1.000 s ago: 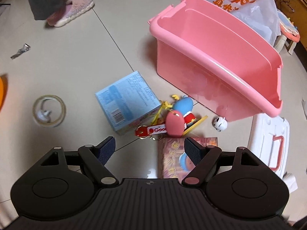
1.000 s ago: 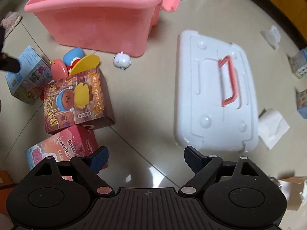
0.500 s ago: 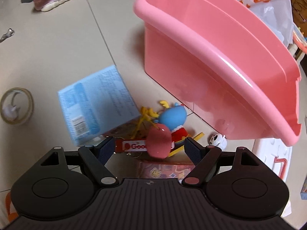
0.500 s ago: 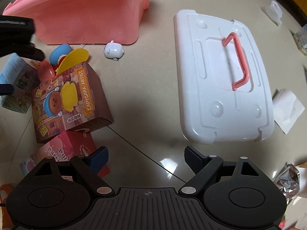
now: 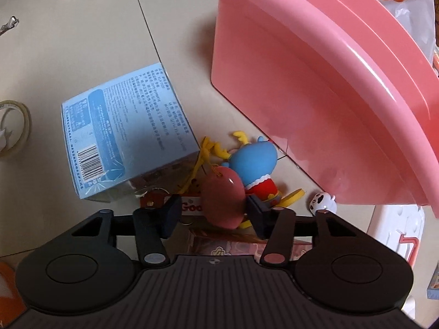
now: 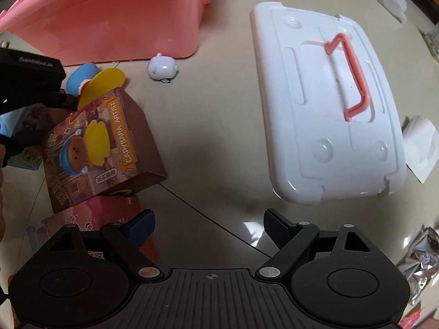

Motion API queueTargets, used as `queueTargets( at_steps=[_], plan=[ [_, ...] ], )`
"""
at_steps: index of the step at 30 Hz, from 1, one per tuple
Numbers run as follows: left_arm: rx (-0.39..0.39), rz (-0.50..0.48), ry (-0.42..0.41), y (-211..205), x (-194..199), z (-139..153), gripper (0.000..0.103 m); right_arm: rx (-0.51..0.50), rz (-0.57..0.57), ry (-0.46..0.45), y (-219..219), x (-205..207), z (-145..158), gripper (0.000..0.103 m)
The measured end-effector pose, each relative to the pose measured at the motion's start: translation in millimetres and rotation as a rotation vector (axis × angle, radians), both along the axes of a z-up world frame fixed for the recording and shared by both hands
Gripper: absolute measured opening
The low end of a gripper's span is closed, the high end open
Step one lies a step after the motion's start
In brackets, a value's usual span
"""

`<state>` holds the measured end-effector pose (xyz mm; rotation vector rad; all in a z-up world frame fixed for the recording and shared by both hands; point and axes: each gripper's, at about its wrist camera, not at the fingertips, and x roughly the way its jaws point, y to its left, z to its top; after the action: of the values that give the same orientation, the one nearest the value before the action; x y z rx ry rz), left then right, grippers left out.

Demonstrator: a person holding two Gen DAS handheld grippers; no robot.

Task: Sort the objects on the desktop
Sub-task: 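Close the left gripper on the red egg-shaped keychain, then lift the red keychain with the left gripper and carry it over the pink bin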

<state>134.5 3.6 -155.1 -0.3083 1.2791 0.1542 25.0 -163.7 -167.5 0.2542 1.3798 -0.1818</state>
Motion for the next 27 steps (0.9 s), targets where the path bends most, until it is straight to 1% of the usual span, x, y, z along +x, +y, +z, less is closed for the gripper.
queueTargets(
  at_steps=[2, 3, 8, 13, 15, 18, 23, 27],
  plan=[
    [-0.005, -0.012, -0.004, -2.0, -0.3, 1.7, 0.039, 0.004, -0.001, 0.0, 1.1, 0.4, 0.6, 0.084],
    [-0.004, -0.014, -0.004, -3.0, -0.6, 2.9, 0.037, 0.007, -0.002, 0.0, 1.3, 0.5, 1.0, 0.084],
    [0.002, -0.007, -0.005, -2.3, -3.7, 7.9, 0.036, 0.003, 0.002, -0.011, -0.6, -0.3, 6.2, 0.084],
    [-0.028, 0.05, -0.016, 8.9, -9.4, 15.6, 0.036, 0.003, -0.026, -0.011, -7.9, -3.4, 8.4, 0.084],
    [-0.039, 0.053, -0.029, 11.2, -11.0, 22.5, 0.036, 0.005, -0.032, -0.008, -9.4, -5.8, 8.1, 0.084],
    [-0.037, 0.027, -0.05, 10.4, -13.1, 36.1, 0.036, 0.002, -0.029, -0.013, -6.6, -8.1, 11.9, 0.084],
    [0.001, -0.043, -0.074, 6.2, -19.8, 62.2, 0.036, 0.0, -0.003, -0.031, -3.1, -7.2, 18.5, 0.084],
    [0.024, -0.082, -0.071, 6.7, -28.6, 84.6, 0.036, -0.008, 0.026, -0.034, 1.2, -13.0, 26.8, 0.084]
  ],
)
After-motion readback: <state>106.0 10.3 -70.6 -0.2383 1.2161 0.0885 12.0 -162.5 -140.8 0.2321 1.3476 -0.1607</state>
